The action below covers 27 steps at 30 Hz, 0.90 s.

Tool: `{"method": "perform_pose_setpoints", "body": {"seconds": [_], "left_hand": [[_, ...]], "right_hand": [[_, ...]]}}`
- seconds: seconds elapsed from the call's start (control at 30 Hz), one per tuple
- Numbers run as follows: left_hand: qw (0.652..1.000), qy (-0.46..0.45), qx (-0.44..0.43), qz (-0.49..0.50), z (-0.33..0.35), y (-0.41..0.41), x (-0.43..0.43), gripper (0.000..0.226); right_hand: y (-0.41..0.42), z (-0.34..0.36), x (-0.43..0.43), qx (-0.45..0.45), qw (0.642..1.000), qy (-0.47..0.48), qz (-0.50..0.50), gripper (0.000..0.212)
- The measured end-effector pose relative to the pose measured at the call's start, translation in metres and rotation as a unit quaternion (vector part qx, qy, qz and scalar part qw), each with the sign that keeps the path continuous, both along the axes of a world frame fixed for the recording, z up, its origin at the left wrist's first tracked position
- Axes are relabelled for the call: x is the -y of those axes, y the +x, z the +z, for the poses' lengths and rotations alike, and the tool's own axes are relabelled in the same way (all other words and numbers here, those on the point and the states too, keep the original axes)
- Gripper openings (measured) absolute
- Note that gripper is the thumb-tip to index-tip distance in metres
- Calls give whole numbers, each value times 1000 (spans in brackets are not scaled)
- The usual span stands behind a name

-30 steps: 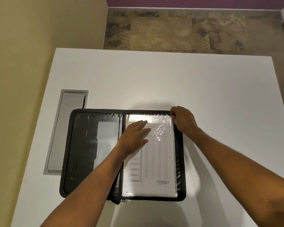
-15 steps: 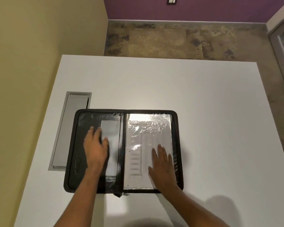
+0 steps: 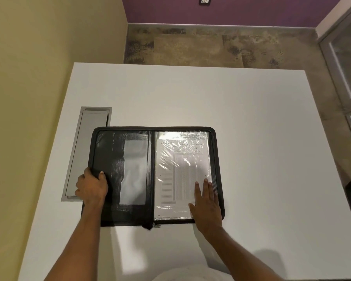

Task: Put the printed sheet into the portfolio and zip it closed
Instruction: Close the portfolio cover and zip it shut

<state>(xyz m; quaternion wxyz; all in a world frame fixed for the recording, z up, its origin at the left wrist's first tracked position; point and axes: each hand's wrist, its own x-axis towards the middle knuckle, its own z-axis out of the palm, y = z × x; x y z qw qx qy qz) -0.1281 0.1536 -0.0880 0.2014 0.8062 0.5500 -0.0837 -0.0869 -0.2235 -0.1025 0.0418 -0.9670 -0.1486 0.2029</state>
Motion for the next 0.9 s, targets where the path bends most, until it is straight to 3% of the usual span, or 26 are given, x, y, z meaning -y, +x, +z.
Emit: {"method": "perform_pose_setpoints", "body": {"seconds": [0.17,0.43,0.5,0.57,0.7,0.8,0.9], "left_hand": [[998,17,40,51,36,6,-17,50],[979,0,206,-4,134,7,3,18],[970,-11,240,-27,155,9,18,17],[966,-21,253,-58,174,11,34,15],[949,-86,291,-87,192,16,63,16],[914,-199,346,-68,199,19,91,22],[878,-298,365,-87,201,21,121,25]], "right_hand": [[2,0,-2,-20,1000,-7,8,86],[8,18,-18,35,999,-31,4,85],[10,43,-42,44,999,28,6,79],[9,72,-74,12,986,163,-25,72],[0,150,-128,-24,920,390,-35,65],[-4,187,-141,-107,890,442,-30,63],[0,193,-132,-101,893,437,-30,50]]}}
